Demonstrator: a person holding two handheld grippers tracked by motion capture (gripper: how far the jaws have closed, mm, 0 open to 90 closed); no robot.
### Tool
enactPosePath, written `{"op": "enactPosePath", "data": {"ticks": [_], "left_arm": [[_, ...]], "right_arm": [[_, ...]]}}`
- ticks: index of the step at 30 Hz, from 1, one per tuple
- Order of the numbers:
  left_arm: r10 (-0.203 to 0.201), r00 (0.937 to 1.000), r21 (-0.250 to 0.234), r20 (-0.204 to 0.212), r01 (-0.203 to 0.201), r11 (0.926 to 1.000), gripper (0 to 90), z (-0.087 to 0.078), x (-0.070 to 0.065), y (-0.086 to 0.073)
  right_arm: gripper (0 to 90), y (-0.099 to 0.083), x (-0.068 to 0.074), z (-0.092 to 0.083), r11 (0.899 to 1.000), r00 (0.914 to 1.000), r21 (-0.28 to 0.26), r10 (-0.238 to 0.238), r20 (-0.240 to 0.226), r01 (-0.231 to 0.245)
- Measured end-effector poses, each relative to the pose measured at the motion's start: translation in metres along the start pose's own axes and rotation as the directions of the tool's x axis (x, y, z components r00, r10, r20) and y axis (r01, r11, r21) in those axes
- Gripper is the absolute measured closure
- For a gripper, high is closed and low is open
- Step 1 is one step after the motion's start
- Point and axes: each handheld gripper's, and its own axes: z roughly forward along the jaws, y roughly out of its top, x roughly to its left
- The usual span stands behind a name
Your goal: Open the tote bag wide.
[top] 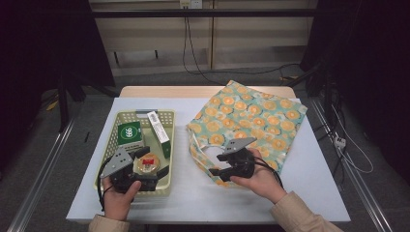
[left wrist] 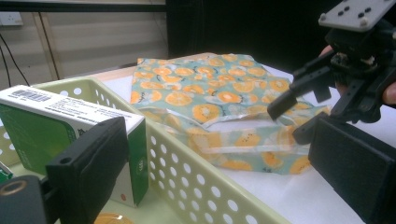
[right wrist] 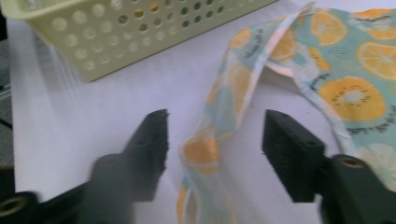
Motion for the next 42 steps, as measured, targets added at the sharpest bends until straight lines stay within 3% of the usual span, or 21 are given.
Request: {"op": "enactPosePath", "data": {"ticks": [4, 7, 11, 17, 21, 24, 32, 42], "left_arm": [[0.001, 1.0, 0.003, 0.002, -0.001, 1.0, 5.1, 0.0, 0.0, 0.0], [0.002, 1.0, 0.003, 0.003, -0.002, 1.0, 5.1, 0.0, 0.0, 0.0], [0.0, 1.0, 0.002, 0.001, 0.0, 1.0, 5.1, 0.0, 0.0, 0.0], [0.001, 1.0, 0.002, 0.003, -0.001, 1.0, 5.1, 0.0, 0.001, 0.0], [0.006, 1.0, -0.001, 0.003, -0.006, 1.0, 5.1, 0.0, 0.0, 0.001], [0.004, 1.0, -0.002, 0.003, -0.004, 1.0, 5.1, 0.0, 0.0, 0.001], [0.004, 1.0, -0.002, -0.001, -0.004, 1.0, 5.1, -0.002, 0.001, 0.001], [0.002, 1.0, -0.01, -0.002, -0.002, 1.0, 5.1, -0.003, 0.003, 0.002]], "right_arm": [[65.9, -0.001, 0.002, 0.006, 1.0, 0.9999, 0.018, -0.011, 0.003, 0.011], [79.3, -0.001, 0.002, 0.006, 1.0, 0.9998, 0.009, -0.004, -0.02, 0.004], [88.5, -0.001, -0.001, 0.005, 1.0, 0.9995, -0.003, 0.013, -0.03, -0.013], [89.4, 0.004, -0.016, -0.008, 0.999, 0.9991, -0.034, 0.04, -0.012, -0.04], [89.8, 0.007, -0.035, -0.017, 0.993, 0.9957, -0.072, 0.092, 0.003, -0.092], [89.9, 0.008, -0.051, -0.023, 0.99, 0.9921, -0.079, 0.117, 0.045, -0.113], [89.9, 0.002, -0.092, -0.033, 0.972, 0.9714, -0.115, 0.216, 0.098, -0.205], [89.9, -0.003, -0.134, -0.041, 0.951, 0.9471, -0.144, 0.292, 0.133, -0.273]]}}
